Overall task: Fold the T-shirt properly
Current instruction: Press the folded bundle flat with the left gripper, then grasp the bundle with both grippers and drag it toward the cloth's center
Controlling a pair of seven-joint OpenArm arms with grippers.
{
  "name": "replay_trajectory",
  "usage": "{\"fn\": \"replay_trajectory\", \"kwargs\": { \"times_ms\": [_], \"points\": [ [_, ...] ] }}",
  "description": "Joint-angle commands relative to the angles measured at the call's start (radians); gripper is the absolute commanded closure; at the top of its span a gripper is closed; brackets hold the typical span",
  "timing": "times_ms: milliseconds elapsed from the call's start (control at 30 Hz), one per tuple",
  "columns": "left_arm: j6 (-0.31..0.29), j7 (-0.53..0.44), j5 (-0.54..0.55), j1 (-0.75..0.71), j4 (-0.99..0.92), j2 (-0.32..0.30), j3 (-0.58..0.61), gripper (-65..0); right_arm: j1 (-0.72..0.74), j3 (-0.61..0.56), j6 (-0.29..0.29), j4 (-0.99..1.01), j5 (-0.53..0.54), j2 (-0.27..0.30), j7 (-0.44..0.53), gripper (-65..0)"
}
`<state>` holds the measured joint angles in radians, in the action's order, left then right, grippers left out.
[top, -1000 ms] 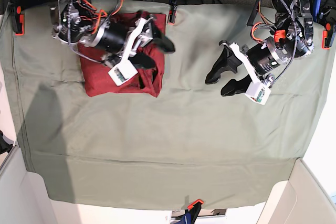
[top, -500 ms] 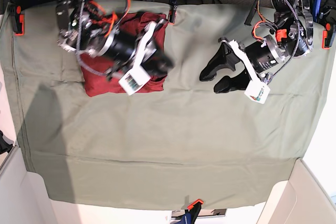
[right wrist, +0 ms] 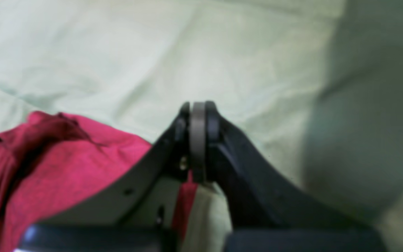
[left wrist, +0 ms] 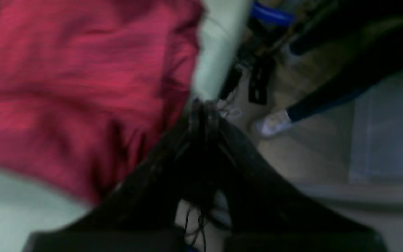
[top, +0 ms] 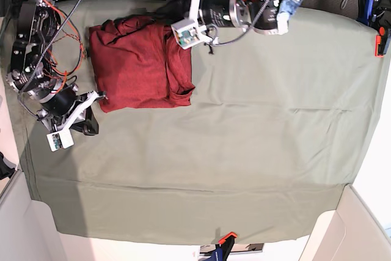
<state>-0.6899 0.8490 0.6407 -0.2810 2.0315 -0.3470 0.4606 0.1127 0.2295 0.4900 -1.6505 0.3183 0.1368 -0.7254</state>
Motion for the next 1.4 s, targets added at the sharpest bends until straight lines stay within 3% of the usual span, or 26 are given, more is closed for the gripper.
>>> {"fn": "replay_trajectory", "kwargs": {
  "times_ms": [0,200,400,833,1167,1267,1367],
  "points": [
    [-0.008,-0.03,0.008,0.007,0.019,-0.002,0.024,0.0,0.032,0.004,0.004,0.017,0.015,0.017,0.035,0.0],
    [-0.008,-0.122,-0.203,0.023,-0.028,-0.002,0.126,0.0,0.118,0.0,0.005,0.181,0.022,0.018,0.045,0.0],
    [-0.008,-0.143,-0.22,0.11,-0.068,0.001,0.126,0.0,0.15,-0.004,0.016,0.221,0.058,0.017,0.043,0.0],
    [-0.008,-0.156,-0.295,0.115,-0.165,0.001,0.126,0.0,0.159,-0.018,0.016,0.221,0.067,0.01,0.037,0.0],
    [-0.008,-0.19,-0.461,0.159,-0.301,0.0,0.126,0.0,0.159,-0.241,0.016,0.222,0.01,0.011,0.038,0.0],
    [0.043,-0.186,-0.5,0.216,-0.303,-0.004,0.126,0.0,0.158,-0.284,0.015,0.222,0.01,0.01,0.037,0.0],
    [0.043,-0.167,-0.504,0.255,-0.307,-0.005,0.124,0.0,0.158,-0.297,0.015,0.222,0.01,0.01,0.037,0.0]
  ]
}}
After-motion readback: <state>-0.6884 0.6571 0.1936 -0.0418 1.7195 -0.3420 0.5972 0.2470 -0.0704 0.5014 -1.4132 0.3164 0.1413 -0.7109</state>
